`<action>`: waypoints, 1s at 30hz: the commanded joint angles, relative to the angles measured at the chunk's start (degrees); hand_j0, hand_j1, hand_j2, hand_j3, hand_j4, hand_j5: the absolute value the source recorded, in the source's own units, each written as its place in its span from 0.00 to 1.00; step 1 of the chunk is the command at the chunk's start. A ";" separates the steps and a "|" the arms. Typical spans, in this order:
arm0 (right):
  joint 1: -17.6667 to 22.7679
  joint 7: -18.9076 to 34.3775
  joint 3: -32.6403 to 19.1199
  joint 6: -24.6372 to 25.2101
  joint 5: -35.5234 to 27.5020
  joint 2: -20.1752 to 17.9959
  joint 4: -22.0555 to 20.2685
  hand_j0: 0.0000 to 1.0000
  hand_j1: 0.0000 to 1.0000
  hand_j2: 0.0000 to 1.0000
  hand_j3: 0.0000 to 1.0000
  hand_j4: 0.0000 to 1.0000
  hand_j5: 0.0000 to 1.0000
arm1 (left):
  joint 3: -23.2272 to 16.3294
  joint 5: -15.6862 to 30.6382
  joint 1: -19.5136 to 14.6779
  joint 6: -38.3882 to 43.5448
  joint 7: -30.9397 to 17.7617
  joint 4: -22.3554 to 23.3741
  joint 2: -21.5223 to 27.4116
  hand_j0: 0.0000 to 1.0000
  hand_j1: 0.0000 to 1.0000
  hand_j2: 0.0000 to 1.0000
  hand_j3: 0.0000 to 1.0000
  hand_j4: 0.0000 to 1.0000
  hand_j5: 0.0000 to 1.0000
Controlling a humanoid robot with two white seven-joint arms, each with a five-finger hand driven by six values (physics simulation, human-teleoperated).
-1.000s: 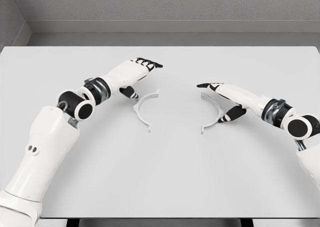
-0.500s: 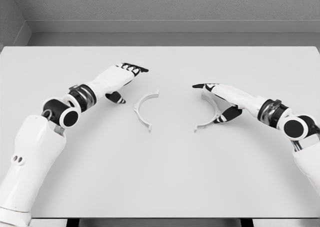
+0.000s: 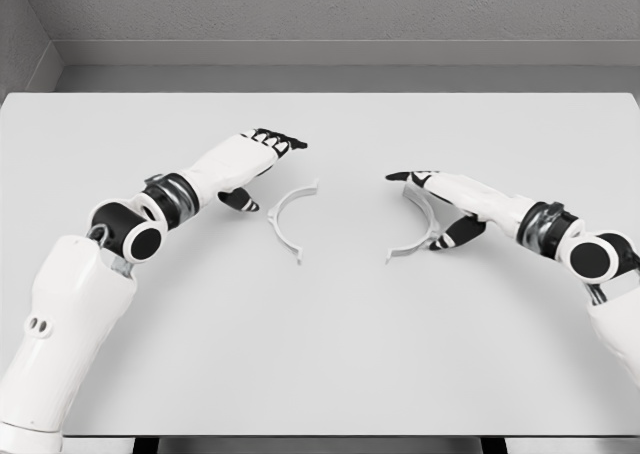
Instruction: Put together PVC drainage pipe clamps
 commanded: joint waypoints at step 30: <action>-4.66 1.17 3.83 8.21 3.66 -3.04 0.93 0.99 0.99 0.99 0.99 0.99 0.99 | -2.90 -0.69 -0.35 0.67 -0.49 -0.33 -3.83 1.00 1.00 1.00 1.00 1.00 1.00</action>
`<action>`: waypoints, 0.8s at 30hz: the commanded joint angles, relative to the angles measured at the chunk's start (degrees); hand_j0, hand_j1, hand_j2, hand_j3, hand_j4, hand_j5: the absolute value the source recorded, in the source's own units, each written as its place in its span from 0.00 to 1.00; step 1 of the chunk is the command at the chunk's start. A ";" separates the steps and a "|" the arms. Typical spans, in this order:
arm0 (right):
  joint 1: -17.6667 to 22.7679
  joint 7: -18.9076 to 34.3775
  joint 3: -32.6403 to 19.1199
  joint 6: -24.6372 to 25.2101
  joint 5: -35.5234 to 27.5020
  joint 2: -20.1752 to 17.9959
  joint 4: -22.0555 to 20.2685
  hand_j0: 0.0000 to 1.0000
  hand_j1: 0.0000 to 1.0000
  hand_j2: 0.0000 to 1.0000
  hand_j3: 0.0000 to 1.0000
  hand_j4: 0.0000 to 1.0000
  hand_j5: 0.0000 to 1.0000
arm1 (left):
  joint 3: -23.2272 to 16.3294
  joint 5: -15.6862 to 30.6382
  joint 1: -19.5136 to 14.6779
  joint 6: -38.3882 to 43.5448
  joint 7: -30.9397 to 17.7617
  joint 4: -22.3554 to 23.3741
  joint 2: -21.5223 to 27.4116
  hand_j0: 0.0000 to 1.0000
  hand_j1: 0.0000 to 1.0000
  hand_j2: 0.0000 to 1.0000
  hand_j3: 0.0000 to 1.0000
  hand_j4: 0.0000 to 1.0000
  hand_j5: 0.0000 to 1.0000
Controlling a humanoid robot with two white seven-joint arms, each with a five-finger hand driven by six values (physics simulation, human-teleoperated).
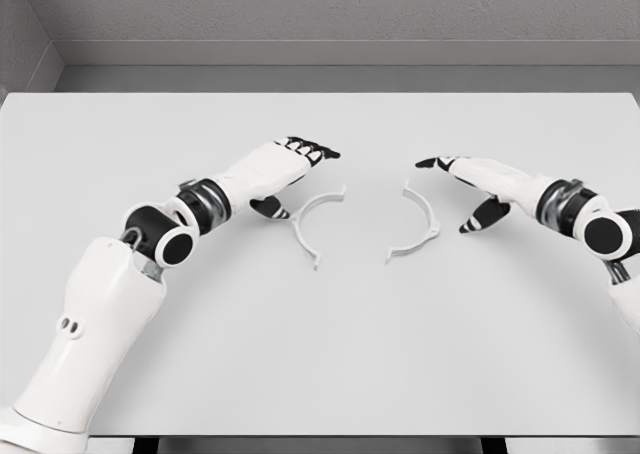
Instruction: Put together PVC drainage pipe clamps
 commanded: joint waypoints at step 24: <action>-2.20 -0.02 1.13 1.10 0.81 3.39 2.18 0.99 0.99 0.99 0.99 0.99 0.99 | -0.27 1.16 3.25 -0.02 -0.24 -5.23 1.67 1.00 1.00 1.00 1.00 1.00 1.00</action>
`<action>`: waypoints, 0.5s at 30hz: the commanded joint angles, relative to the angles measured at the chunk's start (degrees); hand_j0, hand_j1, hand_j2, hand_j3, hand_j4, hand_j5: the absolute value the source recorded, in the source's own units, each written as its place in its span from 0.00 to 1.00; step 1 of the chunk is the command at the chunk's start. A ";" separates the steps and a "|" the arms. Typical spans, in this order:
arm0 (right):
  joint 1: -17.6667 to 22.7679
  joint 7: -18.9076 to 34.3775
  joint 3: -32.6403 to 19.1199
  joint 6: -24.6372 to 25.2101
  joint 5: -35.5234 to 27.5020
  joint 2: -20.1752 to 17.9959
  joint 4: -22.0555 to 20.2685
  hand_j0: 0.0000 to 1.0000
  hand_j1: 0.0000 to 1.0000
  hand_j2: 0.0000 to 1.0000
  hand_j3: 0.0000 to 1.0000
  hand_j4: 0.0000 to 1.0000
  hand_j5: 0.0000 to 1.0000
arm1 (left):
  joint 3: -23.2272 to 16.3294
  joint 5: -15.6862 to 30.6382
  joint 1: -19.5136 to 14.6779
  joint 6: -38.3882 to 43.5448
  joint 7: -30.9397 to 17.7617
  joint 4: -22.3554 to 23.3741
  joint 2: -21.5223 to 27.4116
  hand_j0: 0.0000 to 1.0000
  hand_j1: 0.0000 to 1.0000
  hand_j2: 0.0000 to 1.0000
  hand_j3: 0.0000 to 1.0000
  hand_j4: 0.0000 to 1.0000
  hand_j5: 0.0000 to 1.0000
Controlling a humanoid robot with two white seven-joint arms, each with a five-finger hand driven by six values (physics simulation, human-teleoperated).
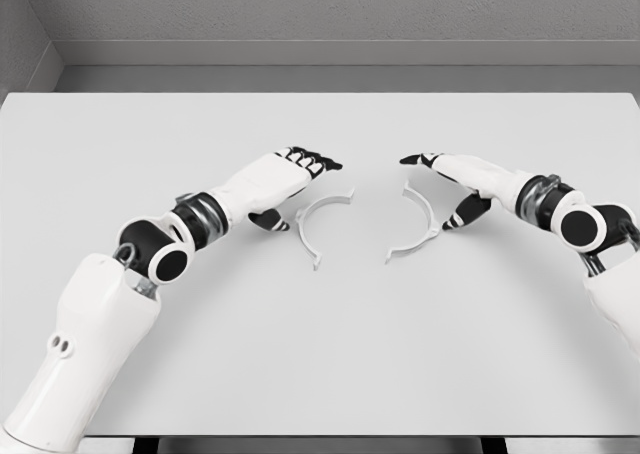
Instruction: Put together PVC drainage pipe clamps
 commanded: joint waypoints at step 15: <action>-0.88 -0.02 0.51 0.06 -0.16 1.00 0.81 0.99 0.99 0.99 0.99 0.99 0.99 | -0.97 0.05 0.00 0.07 0.03 -0.09 -1.41 1.00 1.00 1.00 1.00 1.00 1.00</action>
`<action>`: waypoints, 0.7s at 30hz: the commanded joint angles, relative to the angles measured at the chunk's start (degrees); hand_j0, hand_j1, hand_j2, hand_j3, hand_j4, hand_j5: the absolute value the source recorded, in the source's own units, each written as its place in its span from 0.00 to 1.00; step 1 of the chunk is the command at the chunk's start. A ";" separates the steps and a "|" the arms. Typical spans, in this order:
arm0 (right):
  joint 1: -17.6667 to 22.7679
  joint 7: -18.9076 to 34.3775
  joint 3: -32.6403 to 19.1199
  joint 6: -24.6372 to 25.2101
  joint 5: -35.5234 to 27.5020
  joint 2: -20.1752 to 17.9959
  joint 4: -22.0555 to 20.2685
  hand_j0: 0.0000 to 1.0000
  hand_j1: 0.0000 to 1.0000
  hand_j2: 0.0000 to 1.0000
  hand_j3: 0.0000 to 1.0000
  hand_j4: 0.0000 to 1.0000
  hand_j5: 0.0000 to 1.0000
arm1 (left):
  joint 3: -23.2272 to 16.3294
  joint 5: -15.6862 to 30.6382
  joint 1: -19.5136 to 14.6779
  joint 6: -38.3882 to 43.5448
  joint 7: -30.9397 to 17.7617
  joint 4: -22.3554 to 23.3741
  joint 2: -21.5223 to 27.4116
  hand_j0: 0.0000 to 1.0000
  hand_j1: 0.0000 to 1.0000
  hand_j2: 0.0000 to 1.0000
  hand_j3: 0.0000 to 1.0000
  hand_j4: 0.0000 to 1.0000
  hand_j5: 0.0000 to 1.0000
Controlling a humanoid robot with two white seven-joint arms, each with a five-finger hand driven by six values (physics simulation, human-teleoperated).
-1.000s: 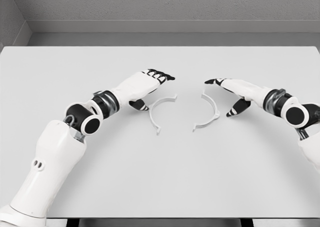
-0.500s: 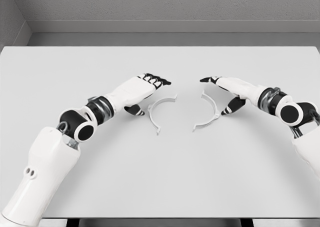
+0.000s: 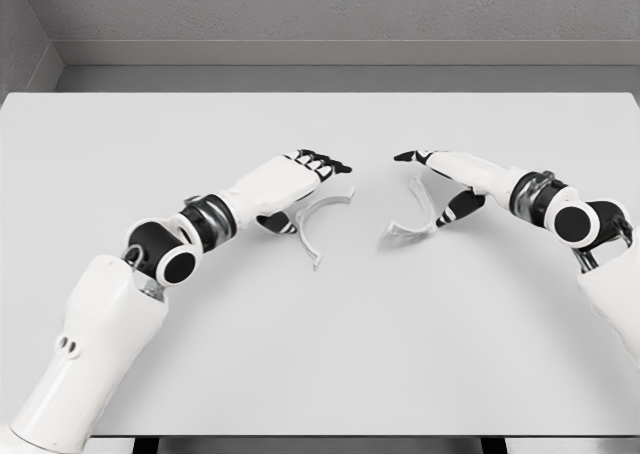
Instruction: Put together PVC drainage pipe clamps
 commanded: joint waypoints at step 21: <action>-2.64 -0.02 -0.42 -0.12 -0.10 -3.07 -0.40 0.99 0.99 0.99 0.99 0.99 0.99 | -0.50 0.16 0.70 0.12 0.04 -0.67 -2.77 1.00 1.00 1.00 1.00 1.00 1.00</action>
